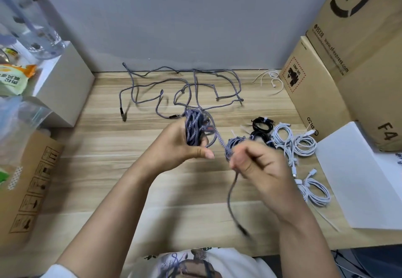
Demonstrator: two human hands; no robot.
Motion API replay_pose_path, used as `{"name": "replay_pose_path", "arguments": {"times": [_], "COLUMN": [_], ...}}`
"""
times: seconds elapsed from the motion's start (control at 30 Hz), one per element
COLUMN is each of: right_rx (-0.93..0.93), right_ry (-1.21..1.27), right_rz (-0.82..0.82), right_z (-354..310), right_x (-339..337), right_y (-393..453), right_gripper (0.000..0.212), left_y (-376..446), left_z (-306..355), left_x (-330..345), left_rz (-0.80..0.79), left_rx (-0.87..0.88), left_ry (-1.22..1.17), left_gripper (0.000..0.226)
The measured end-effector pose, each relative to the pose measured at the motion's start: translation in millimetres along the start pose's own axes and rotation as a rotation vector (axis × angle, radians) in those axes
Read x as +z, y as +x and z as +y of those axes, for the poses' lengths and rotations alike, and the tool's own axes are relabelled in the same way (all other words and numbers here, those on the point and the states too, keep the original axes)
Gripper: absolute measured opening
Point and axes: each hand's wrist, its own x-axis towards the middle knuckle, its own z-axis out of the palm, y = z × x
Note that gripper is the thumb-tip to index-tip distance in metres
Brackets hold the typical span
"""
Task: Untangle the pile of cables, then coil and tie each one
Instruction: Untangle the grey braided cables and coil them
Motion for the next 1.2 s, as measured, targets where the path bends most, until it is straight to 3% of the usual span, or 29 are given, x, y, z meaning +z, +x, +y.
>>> {"name": "replay_pose_path", "arguments": {"times": [0.2,0.33,0.43,0.53,0.57,0.63,0.8,0.93,1.07,1.2], "right_rx": [-0.037,0.066,0.145,0.12,0.119,0.119,0.087,0.018,-0.061,-0.165], "right_ry": [0.136,0.132,0.067,-0.205,-0.272,-0.388,-0.677,-0.736,-0.825,-0.96], "right_rz": [0.368,0.58,0.545,0.365,0.299,0.217,0.142,0.14,0.178,0.18], "right_z": [-7,21,48,64,65,65,58,48,39,28], "right_x": [-7,-16,-14,-9,-7,-4,8,13,14,15], "right_y": [19,36,39,34,32,27,11,4,1,2], "right_gripper": [0.021,0.014,0.018,0.019,0.02,0.022,0.032,0.034,0.038,0.033], "left_y": [-10,-19,-22,-18,-15,-8,5,11,9,0], "left_z": [-12,-12,-9,-2,1,8,6,-1,-11,-18], "left_x": [19,19,13,11,10,5,7,11,17,27], "left_rz": [-0.279,-0.453,-0.47,-0.51,-0.486,-0.305,0.049,0.234,0.17,0.013], "left_rx": [-0.114,-0.153,-0.032,0.134,0.171,0.227,0.222,0.164,0.127,0.044], "left_ry": [0.169,-0.124,-0.526,-1.006,-1.15,-1.219,-1.076,-0.765,-0.397,-0.089], "left_gripper": [0.009,0.01,0.008,0.02,0.024,0.028,0.03,0.029,0.021,0.029]}}
